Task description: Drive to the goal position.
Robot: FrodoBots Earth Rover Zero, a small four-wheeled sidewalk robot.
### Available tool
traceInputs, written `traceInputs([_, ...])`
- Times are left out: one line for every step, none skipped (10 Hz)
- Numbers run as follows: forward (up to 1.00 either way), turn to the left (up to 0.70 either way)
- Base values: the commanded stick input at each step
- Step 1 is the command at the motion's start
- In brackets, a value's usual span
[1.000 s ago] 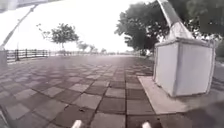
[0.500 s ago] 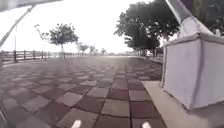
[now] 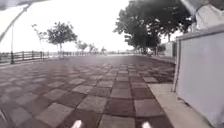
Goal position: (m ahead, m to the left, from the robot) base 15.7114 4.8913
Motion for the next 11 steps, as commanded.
traceInputs([0.85, 0.15])
traceInputs([0.85, 0.00])
traceInputs([0.85, 0.00])
traceInputs([0.85, 0.00])
traceInputs([0.85, 0.00])
traceInputs([0.85, 0.00])
traceInputs([0.85, 0.00])
traceInputs([0.85, 0.00])
traceInputs([0.85, 0.00])
traceInputs([0.85, 0.00])
traceInputs([0.85, 0.00])
